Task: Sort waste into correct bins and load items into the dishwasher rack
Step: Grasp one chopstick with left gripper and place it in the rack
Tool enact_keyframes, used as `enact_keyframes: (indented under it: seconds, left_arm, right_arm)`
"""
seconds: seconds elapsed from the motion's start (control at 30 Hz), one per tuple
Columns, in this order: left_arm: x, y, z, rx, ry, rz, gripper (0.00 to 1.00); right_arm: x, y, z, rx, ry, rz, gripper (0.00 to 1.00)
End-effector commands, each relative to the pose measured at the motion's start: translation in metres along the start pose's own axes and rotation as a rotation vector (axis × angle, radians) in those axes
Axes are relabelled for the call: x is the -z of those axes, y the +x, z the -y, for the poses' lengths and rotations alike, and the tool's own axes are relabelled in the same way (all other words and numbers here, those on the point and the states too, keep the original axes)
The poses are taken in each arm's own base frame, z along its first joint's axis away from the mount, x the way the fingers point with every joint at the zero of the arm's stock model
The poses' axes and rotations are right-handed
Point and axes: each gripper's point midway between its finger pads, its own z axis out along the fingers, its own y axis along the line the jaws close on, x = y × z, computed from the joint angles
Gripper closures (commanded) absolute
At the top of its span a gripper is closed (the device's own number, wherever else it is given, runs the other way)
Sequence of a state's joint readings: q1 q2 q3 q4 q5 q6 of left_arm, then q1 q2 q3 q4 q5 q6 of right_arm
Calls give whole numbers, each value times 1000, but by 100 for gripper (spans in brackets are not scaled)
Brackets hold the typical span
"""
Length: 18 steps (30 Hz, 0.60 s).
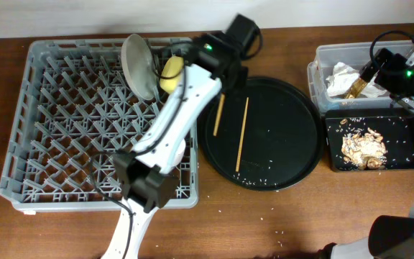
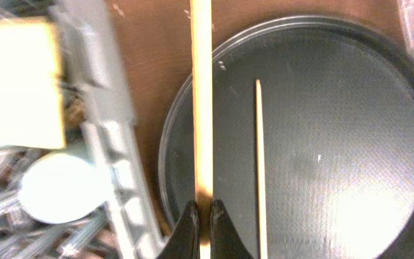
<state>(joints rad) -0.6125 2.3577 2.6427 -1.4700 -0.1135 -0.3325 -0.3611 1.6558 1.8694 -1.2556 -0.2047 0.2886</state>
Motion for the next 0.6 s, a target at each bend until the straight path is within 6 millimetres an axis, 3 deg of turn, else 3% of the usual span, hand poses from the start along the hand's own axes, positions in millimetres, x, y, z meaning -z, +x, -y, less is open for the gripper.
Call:
enact_keyframes:
  seconds: [0.0, 0.1, 0.17, 0.23, 0.27, 0.33, 0.37, 0.4, 0.47, 0.5, 0.53, 0.57]
  left_arm:
    - [69, -12, -48, 35, -93, 103, 99]
    - [121, -19, -56, 12, -48, 210, 99]
    - [152, -12, -61, 15, -38, 248, 99]
    - [172, 10, -82, 74, -90, 224, 99]
    - [170, 31, -104, 150, -154, 164, 99]
    - [145, 70, -137, 247, -253, 24, 99]
    - [120, 83, -149, 239, -284, -52, 100]
    - [81, 93, -159, 208, -302, -118, 100]
    - [31, 112, -178, 230, -327, -179, 100]
    - [18, 117, -180, 206, -310, -197, 100]
    - [-10, 131, -186, 177, -267, -232, 100]
    - [-25, 139, -191, 167, -270, -239, 100]
  right_arm:
    - [7, -3, -3, 0, -8, 19, 1]
    - [7, -3, -3, 0, -8, 19, 2]
    - [7, -3, -3, 0, -8, 19, 2]
    - [7, -3, -3, 0, -8, 19, 1]
    - [7, -3, -3, 0, -8, 19, 2]
    - [7, -3, -3, 0, -8, 19, 1]
    - [7, -3, -3, 0, -8, 19, 2]
    - [7, -3, -3, 0, -8, 19, 2]
    - [7, -3, -3, 0, -8, 19, 2]
    - [7, -3, -3, 0, -8, 19, 2]
    - [7, -3, -3, 0, -8, 19, 2]
    - [7, -3, -3, 0, -7, 20, 2]
